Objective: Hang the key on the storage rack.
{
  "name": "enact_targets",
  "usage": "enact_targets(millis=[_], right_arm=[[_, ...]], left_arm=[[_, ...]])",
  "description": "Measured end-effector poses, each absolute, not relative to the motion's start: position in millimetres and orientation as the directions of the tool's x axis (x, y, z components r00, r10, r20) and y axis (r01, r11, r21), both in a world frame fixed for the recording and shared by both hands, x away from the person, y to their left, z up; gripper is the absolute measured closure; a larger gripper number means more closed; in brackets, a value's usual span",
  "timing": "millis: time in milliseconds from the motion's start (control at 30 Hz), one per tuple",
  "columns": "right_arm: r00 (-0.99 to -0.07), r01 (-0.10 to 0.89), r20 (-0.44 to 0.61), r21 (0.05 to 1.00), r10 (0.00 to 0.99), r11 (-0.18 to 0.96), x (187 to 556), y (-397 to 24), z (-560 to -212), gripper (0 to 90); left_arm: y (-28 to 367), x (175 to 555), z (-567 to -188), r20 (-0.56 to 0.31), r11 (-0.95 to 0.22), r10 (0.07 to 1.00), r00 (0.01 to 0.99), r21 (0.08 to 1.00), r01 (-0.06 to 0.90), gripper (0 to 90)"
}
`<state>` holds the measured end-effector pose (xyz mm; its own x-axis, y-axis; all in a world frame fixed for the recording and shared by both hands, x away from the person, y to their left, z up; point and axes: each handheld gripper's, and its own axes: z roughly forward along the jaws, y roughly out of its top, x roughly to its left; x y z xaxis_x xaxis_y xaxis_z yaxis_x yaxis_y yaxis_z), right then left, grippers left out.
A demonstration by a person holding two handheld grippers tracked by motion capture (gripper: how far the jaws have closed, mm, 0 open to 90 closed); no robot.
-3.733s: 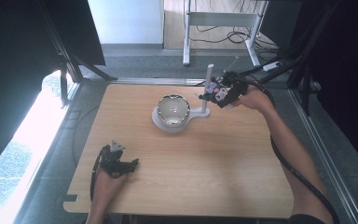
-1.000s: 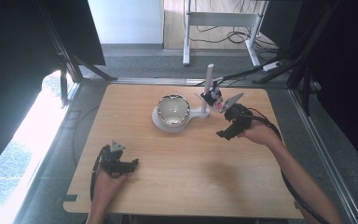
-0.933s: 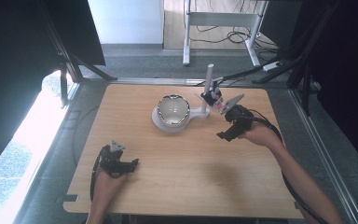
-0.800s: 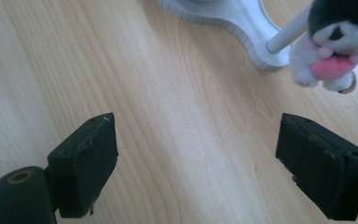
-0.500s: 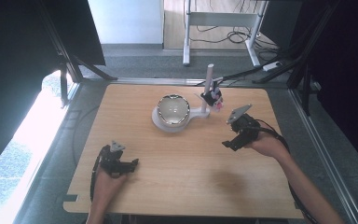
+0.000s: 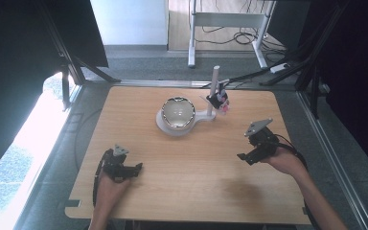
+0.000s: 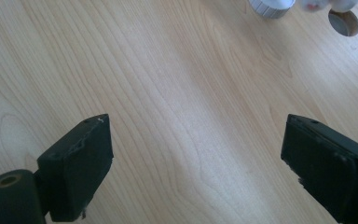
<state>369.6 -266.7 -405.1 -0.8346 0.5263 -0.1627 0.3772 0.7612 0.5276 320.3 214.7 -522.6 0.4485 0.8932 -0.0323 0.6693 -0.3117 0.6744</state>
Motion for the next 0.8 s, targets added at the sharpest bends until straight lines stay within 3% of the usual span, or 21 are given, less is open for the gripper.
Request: enact_targets(millis=[800], right_arm=[[-0.816, 0.418, -0.074, 0.610, 0.574, 0.673, 338, -268, -480, 7.3]], left_arm=[[214, 320, -523, -0.031, -0.312, 0.894, 0.448, 0.676, 0.668, 7.4]])
